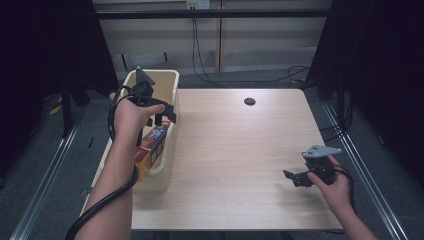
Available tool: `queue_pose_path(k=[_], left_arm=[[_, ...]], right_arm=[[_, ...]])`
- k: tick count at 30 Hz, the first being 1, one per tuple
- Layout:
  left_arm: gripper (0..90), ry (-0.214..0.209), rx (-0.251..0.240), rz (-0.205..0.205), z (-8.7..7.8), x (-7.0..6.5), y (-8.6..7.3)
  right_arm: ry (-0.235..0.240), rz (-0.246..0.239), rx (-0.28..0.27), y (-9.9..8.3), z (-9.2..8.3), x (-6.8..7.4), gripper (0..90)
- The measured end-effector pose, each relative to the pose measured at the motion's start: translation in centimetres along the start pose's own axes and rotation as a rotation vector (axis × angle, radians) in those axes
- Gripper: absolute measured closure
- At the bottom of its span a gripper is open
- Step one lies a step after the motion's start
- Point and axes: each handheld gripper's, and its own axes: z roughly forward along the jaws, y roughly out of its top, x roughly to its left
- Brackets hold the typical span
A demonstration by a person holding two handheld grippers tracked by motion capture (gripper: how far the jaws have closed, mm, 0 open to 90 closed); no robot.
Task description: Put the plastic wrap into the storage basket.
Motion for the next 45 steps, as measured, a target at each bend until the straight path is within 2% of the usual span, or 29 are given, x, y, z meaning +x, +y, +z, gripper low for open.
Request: queue_pose_path(k=[2,6,8,18,19,22,25,26,27,32,38,41,42,45], left_arm=[[17.5,-0.005,-0.004,0.023,0.1,-0.2,0.0],[16.1,-0.040,-0.015,0.031,0.3,-1.2,-0.1],[16.0,-0.050,-0.018,0.050,0.4,-1.5,-0.1],[14.5,-0.089,-0.024,0.090,1.3,-3.0,-0.3],[14.4,-0.088,-0.022,0.104,1.4,-3.0,-0.2],[13.8,-0.100,-0.029,0.101,1.6,-3.4,-0.3],[13.8,-0.104,-0.033,0.125,1.8,-3.6,-0.3],[13.8,-0.108,-0.035,0.118,1.9,-3.7,-0.4],[13.7,-0.111,-0.035,0.135,2.0,-3.8,-0.4],[13.6,-0.125,-0.034,0.136,2.4,-4.1,-0.6],[13.5,-0.134,-0.028,0.167,2.8,-4.6,-0.8],[13.4,-0.146,-0.028,0.162,3.0,-5.0,-1.0],[13.4,-0.142,-0.027,0.181,3.1,-4.9,-1.0],[13.4,-0.154,-0.025,0.177,3.5,-5.1,-1.2]], right_arm=[[-0.001,0.000,-0.003,0.0,0.0,0.0,2.4],[0.001,-0.001,-0.001,0.0,0.0,0.0,2.4],[0.001,-0.004,-0.003,0.0,0.0,0.0,2.4],[0.002,-0.004,-0.004,0.0,0.0,0.0,2.4],[-0.001,-0.005,-0.004,0.0,0.0,0.0,2.4],[0.000,-0.007,-0.005,0.0,0.0,-0.1,2.4],[0.002,-0.004,-0.007,0.0,0.0,0.0,2.4],[0.003,-0.004,-0.007,0.0,0.0,0.0,2.4],[0.000,-0.004,-0.007,0.0,0.0,0.0,2.4],[0.001,-0.006,-0.008,0.0,0.0,0.0,2.4],[0.004,-0.002,-0.009,0.0,0.0,0.0,2.4],[0.004,-0.004,-0.009,0.0,0.0,0.0,2.4],[0.004,-0.005,-0.009,0.0,0.0,0.1,2.4],[0.006,-0.009,-0.009,0.0,0.0,0.0,2.4]])
